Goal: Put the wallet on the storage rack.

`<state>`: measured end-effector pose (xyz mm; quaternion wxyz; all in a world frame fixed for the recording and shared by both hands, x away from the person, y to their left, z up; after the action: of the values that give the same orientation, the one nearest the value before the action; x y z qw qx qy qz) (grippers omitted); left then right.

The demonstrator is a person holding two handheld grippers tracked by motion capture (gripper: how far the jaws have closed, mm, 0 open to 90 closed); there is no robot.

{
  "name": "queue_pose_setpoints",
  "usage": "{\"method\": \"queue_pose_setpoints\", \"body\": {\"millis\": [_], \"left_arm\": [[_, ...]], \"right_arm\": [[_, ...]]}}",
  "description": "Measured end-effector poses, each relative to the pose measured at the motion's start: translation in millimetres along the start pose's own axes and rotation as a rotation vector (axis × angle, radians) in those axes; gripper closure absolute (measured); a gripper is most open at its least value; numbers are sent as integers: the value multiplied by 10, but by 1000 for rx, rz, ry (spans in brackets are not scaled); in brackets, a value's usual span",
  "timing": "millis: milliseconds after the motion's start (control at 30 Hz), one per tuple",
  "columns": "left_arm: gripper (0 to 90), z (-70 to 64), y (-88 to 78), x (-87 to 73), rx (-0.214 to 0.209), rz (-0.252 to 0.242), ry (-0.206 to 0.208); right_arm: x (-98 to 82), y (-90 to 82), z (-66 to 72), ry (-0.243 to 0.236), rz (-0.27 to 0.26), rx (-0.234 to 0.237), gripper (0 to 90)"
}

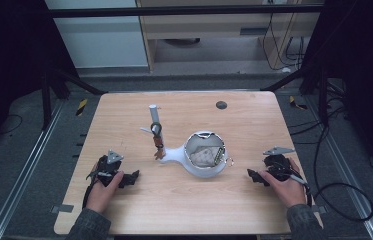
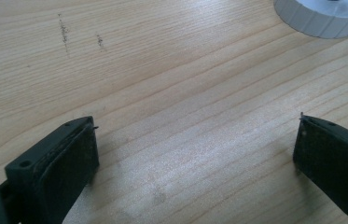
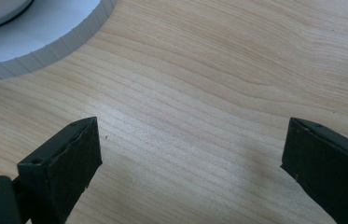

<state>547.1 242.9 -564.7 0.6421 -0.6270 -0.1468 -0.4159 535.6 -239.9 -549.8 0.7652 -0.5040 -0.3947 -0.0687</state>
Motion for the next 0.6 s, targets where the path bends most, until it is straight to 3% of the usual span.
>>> {"method": "queue_pose_setpoints", "body": {"millis": [600], "left_arm": [[0,0,0,0,0,0,0]], "right_arm": [[13,176,-72,66,-54,-22,40]]}}
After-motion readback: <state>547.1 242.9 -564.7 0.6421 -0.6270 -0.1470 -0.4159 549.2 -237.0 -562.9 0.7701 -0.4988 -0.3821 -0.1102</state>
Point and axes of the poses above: each handheld gripper's, and its own axes: y roughly forward along the jaws, x roughly out of its top, z roughly to its left, the point moved 8 cm from there along y, roughly forward along the jaws, and after that the axes turned 12 degrees about x, right-handed, at the moved point
